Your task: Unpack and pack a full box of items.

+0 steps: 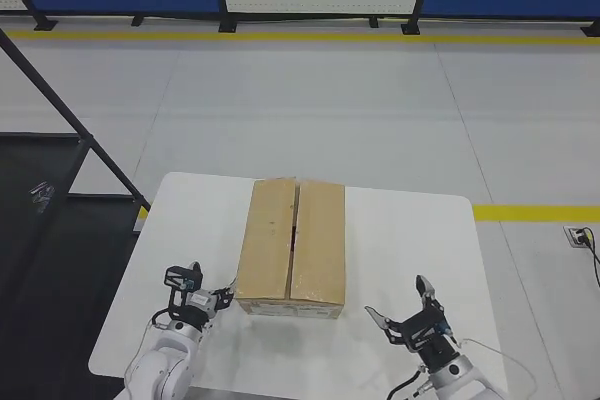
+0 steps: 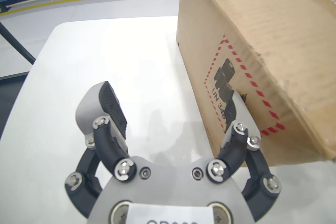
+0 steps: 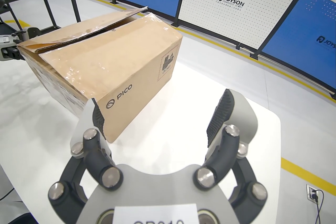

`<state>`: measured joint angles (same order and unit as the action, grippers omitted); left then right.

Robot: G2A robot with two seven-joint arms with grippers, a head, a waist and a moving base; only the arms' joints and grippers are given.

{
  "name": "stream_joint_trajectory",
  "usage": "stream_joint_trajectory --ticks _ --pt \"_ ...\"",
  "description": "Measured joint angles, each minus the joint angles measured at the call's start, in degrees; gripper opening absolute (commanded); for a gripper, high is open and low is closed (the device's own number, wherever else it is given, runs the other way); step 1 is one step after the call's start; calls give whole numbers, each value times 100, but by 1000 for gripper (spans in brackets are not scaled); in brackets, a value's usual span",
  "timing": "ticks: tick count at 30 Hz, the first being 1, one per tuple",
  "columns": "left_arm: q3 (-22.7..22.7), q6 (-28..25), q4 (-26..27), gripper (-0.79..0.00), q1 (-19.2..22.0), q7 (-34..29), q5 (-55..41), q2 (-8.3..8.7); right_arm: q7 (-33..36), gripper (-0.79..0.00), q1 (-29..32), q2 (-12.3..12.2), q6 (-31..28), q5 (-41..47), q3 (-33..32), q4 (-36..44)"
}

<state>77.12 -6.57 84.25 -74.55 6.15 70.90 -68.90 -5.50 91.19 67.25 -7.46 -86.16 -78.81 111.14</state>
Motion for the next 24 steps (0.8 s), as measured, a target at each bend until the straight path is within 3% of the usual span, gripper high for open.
stream_joint_trajectory --ticks 24 --pt "-365 -490 250 0 48 -226 88 -69 -145 0 193 24 9 8 -110 -76"
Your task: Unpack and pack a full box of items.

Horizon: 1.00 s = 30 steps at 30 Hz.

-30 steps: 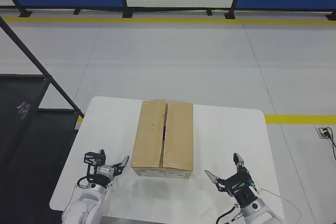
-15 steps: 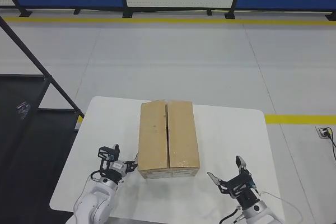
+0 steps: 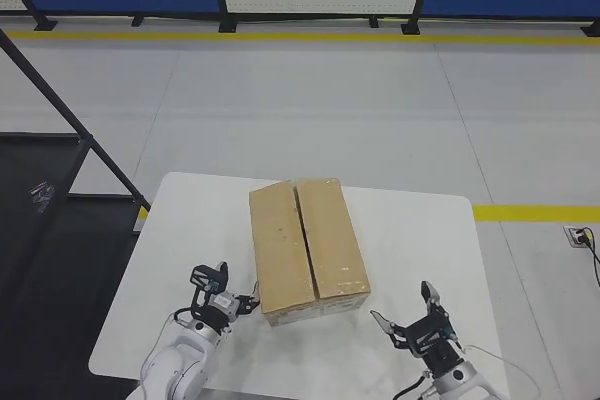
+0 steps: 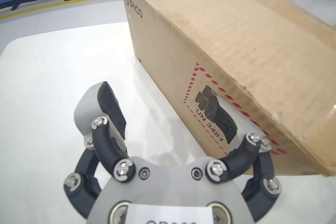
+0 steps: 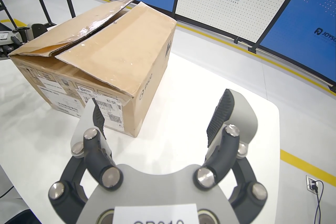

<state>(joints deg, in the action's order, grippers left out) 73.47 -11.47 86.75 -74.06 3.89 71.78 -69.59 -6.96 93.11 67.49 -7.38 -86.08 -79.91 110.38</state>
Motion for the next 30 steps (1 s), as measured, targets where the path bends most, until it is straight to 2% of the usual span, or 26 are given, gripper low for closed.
stream_joint_trajectory --ticks 20,25,30 --pt "-657 -189 204 0 82 -102 320 -110 -35 0 286 34 91 -23 94 110" --pt "-536 -217 218 0 -81 -36 474 -77 168 0 345 50 211 143 64 149" --pt "-305 -750 335 0 -393 147 746 22 149 0 382 55 185 360 -45 159"
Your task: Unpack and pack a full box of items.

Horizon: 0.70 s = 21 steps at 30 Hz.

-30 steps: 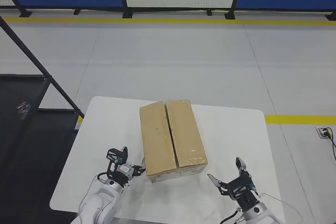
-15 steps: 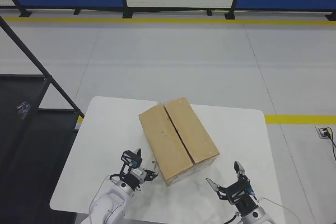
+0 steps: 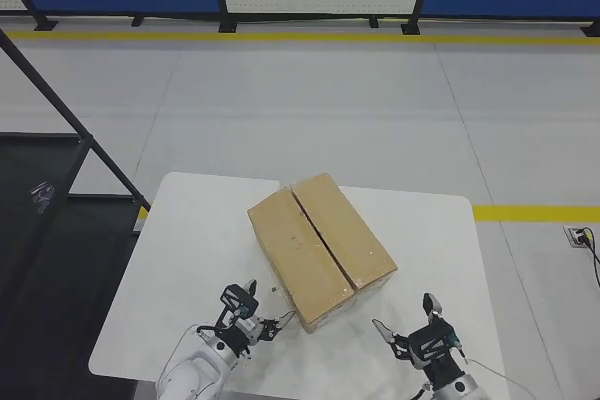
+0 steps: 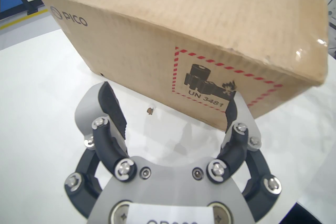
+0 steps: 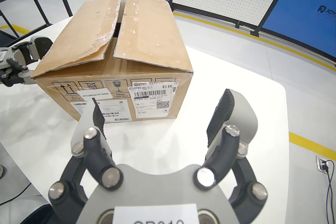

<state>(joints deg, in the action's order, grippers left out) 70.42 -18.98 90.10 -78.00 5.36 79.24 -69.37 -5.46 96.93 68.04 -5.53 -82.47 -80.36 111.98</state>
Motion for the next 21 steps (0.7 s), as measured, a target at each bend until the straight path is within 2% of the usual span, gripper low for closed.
stream_joint_trajectory --ticks 2,7,21 --pt "58 -175 27 0 -78 98 54 25 -35 0 21 -1 -32 38 -39 8" --pt "-1 -179 36 0 -56 191 -28 10 -93 0 62 -1 -44 71 -113 17" --pt "-688 46 -380 0 511 213 -78 -165 -359 0 371 -2 -104 350 -432 -10"
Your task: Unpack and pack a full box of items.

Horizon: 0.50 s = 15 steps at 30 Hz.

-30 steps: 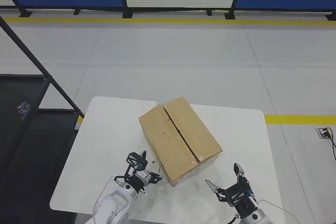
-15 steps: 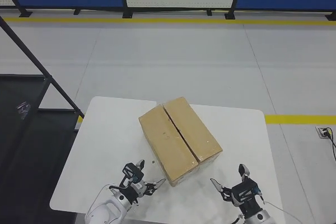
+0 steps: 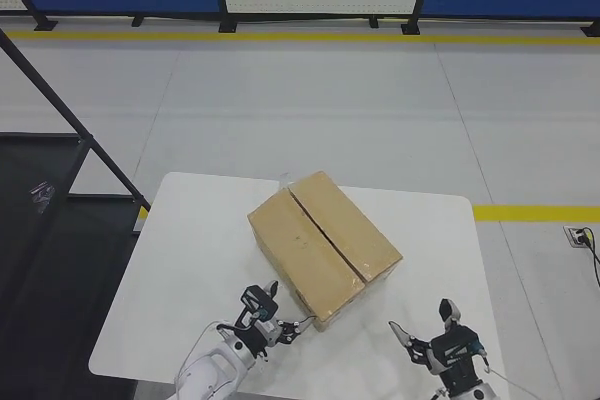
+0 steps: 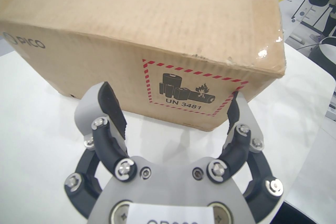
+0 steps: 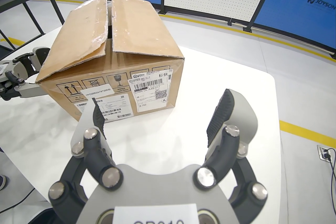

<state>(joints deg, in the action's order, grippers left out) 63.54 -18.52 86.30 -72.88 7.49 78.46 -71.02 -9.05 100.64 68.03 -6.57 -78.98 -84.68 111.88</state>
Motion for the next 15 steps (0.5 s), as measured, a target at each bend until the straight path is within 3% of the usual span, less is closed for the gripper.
stream_joint_trajectory --ticks 10,15 --pt "-353 99 -122 0 323 -56 -34 -113 -93 0 37 28 190 158 -55 16" --pt "-222 67 -116 0 251 40 -20 -90 -93 0 37 28 187 158 -55 16"
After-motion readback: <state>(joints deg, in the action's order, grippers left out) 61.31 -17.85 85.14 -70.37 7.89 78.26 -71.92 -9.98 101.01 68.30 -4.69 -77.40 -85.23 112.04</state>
